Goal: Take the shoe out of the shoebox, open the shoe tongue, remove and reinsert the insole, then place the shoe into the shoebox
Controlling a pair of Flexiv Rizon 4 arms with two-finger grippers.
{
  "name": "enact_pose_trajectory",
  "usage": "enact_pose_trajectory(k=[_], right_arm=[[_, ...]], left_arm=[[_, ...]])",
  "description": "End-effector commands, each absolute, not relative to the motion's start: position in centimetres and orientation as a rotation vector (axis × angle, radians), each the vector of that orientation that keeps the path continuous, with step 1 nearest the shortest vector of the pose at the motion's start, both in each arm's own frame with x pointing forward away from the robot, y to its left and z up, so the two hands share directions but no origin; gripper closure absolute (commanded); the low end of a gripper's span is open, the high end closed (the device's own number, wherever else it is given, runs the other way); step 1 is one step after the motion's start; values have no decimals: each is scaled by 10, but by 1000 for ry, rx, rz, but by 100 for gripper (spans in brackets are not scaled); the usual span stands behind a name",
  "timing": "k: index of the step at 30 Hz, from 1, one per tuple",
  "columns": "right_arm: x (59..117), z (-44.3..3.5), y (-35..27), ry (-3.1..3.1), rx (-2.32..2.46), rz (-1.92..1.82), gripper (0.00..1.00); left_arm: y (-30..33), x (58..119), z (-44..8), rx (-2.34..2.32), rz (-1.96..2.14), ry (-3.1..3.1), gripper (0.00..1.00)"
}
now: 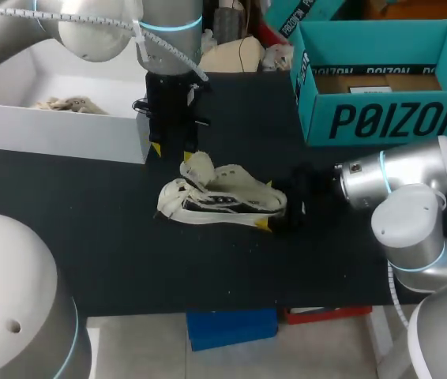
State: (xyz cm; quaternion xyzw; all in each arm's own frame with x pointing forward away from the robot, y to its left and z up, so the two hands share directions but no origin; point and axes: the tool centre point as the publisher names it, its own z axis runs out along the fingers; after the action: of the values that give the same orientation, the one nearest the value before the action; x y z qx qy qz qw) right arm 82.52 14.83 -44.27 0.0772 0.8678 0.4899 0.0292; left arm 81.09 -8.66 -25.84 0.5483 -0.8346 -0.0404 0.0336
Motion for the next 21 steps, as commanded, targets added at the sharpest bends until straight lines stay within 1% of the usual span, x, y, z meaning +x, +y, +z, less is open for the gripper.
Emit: enact_pose_trajectory(k=[1,4,12,21], right_arm=[[825,-448,150,2679,240,1508,100],[825,-448,150,2679,240,1508,100],[825,-448,150,2679,240,1508,100],[825,-448,150,2679,240,1508,100]], left_arm=[[-93,794,-270,137,16,-2920,100],[-108,790,-279,-20,-4,-3009,100],[-108,790,-279,-407,15,-2974,100],[-108,790,-279,-421,15,-2972,100]])
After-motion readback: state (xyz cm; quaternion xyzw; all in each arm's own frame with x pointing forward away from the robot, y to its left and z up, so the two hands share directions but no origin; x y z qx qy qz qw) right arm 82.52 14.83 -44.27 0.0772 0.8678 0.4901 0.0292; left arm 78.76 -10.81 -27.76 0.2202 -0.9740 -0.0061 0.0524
